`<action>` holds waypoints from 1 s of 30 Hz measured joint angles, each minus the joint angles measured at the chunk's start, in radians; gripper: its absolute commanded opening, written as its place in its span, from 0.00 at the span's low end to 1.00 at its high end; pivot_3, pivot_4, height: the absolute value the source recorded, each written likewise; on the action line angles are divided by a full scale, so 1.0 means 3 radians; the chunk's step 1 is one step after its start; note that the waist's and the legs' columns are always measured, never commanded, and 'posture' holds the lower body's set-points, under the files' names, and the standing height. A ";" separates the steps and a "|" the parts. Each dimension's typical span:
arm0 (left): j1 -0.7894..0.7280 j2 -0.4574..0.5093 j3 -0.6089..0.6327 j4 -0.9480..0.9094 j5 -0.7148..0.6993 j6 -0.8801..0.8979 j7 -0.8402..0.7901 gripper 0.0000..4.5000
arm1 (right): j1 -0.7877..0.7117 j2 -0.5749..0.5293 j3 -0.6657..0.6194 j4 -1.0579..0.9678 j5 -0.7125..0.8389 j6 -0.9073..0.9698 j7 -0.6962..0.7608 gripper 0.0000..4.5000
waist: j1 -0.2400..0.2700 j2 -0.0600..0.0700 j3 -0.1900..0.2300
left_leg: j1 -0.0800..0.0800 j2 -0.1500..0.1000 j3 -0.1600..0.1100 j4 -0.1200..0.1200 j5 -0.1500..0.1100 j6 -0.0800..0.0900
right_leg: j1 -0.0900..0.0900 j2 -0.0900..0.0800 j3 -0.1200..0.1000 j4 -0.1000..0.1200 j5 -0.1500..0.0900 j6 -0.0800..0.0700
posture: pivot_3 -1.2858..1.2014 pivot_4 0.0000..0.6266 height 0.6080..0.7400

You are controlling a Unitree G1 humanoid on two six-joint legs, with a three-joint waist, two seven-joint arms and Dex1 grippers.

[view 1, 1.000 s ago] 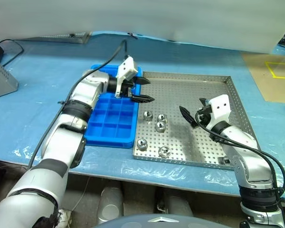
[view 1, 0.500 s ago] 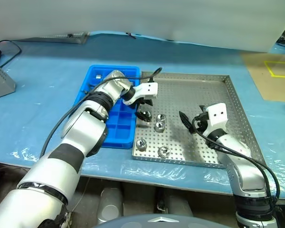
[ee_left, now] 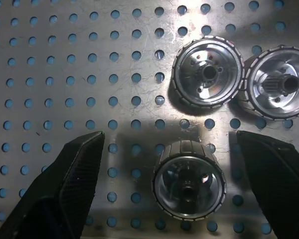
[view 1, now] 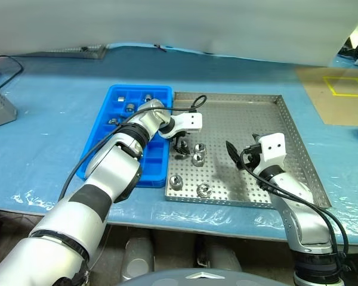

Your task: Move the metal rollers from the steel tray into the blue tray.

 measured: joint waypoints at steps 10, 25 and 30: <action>0.0055 0.0032 -0.0025 -0.0018 0.0148 -0.0012 0.0124 0.51 | 0.0002 -0.0002 -0.0001 0.0000 -0.0013 -0.0012 -0.0019 1.00 | -0.0067 0.0008 -0.0012 | 0.0023 0.0000 0.0000 -0.0005 0.0001 -0.0002 | 0.0033 0.0000 0.0000 -0.0008 -0.0001 0.0002 | 0.44 0.24 1.00; 0.0124 0.0182 0.0143 -0.0121 0.0012 -0.0193 -0.0405 0.25 | -0.0021 -0.0002 0.0017 0.0012 -0.0037 -0.0037 -0.0016 1.00 | -0.0077 0.0009 -0.0013 | 0.0034 -0.0003 0.0003 -0.0041 -0.0001 0.0001 | 0.0034 0.0001 0.0000 -0.0045 0.0001 0.0002 | 0.45 0.24 1.00; 0.0148 0.0337 0.0318 -0.0129 -0.0227 -0.0252 -0.0929 0.25 | -0.0031 0.0000 0.0029 0.0013 -0.0037 -0.0045 -0.0016 1.00 | -0.0072 0.0009 -0.0013 | -0.0029 -0.0004 0.0003 -0.0040 0.0005 0.0015 | -0.0026 -0.0001 -0.0001 -0.0039 0.0017 -0.0023 | 0.45 0.24 1.00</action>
